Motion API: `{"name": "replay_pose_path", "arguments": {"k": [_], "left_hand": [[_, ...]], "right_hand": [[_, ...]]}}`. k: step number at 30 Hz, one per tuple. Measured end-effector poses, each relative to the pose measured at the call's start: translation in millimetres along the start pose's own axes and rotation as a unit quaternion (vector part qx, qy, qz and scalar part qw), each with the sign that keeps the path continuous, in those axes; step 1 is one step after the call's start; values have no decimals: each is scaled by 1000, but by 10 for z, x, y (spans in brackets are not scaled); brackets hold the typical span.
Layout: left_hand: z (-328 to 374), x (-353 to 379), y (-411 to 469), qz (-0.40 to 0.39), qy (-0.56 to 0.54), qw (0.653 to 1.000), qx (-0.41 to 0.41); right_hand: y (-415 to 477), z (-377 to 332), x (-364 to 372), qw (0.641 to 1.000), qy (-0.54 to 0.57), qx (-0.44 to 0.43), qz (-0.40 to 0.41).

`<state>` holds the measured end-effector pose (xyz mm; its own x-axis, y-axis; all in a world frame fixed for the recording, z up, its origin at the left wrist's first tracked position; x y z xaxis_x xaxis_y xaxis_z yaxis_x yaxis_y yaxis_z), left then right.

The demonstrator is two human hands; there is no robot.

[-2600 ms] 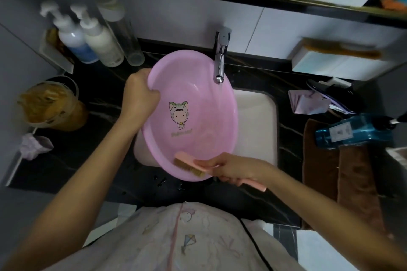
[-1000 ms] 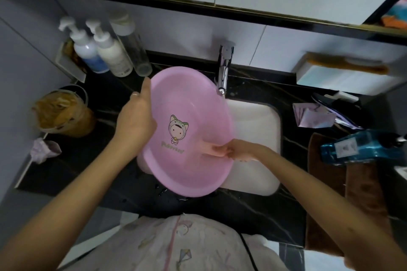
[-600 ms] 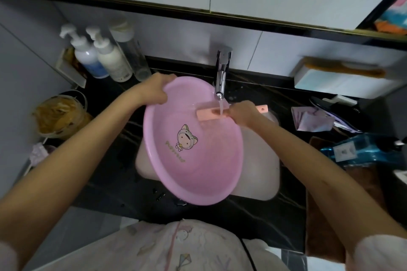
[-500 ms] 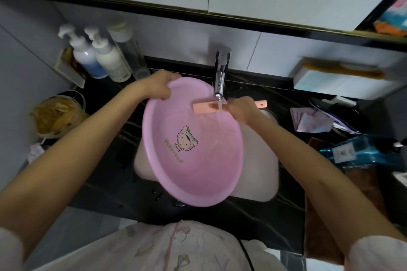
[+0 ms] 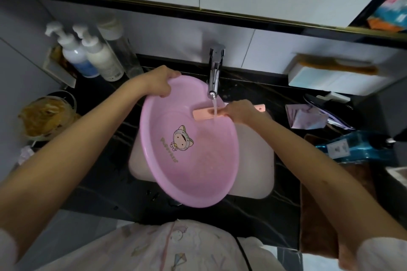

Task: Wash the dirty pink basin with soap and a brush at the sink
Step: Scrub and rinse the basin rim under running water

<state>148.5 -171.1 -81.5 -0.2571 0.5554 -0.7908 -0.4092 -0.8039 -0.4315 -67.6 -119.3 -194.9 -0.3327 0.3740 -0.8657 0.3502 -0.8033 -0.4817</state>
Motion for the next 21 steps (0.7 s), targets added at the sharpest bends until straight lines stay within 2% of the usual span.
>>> {"name": "replay_pose_path", "arguments": {"k": [2, 4, 6, 7, 8, 10, 12, 15, 19, 21], "left_hand": [[-8, 8, 8, 1, -1, 1000, 0], [-19, 11, 11, 2, -6, 1000, 1], [-43, 14, 20, 2, -13, 1000, 4], [-52, 14, 22, 2, -13, 1000, 6], [-59, 17, 31, 3, -12, 1000, 8], [-68, 27, 48, 8, -6, 1000, 10], [-75, 27, 49, 11, -5, 1000, 23], [-71, 16, 44, 16, -7, 999, 35], [-59, 13, 50, 19, 3, 1000, 15], [-52, 4, 36, 22, 2, 1000, 14]], "right_hand": [[0, -22, -160, 997, -59, -29, 29], [-1, -31, -287, 986, -102, -52, 121], [-46, -57, -401, 964, -134, -37, 227], [-69, -55, -389, 960, -128, -29, 249], [-75, -44, -342, 963, -114, -32, 243], [-102, -43, -142, 989, -46, -32, 137], [-148, -79, 26, 999, -4, -3, 47], [-116, -152, -15, 997, -14, -7, 76], [-97, -198, -391, 982, -54, -16, 178], [-106, -222, -359, 985, -28, -10, 170]]}}
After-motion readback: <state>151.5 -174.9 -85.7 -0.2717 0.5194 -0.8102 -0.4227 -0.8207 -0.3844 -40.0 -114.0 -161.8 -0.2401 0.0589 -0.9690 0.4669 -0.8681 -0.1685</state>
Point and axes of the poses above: each hand's wrist, its own y-axis towards the middle knuckle, its own x-axis out of the palm, z = x × y, the point moved 4 cm from there along y, towards the middle knuckle, and after that the axes turned 2 degrees about y, right-handed, at the moved point
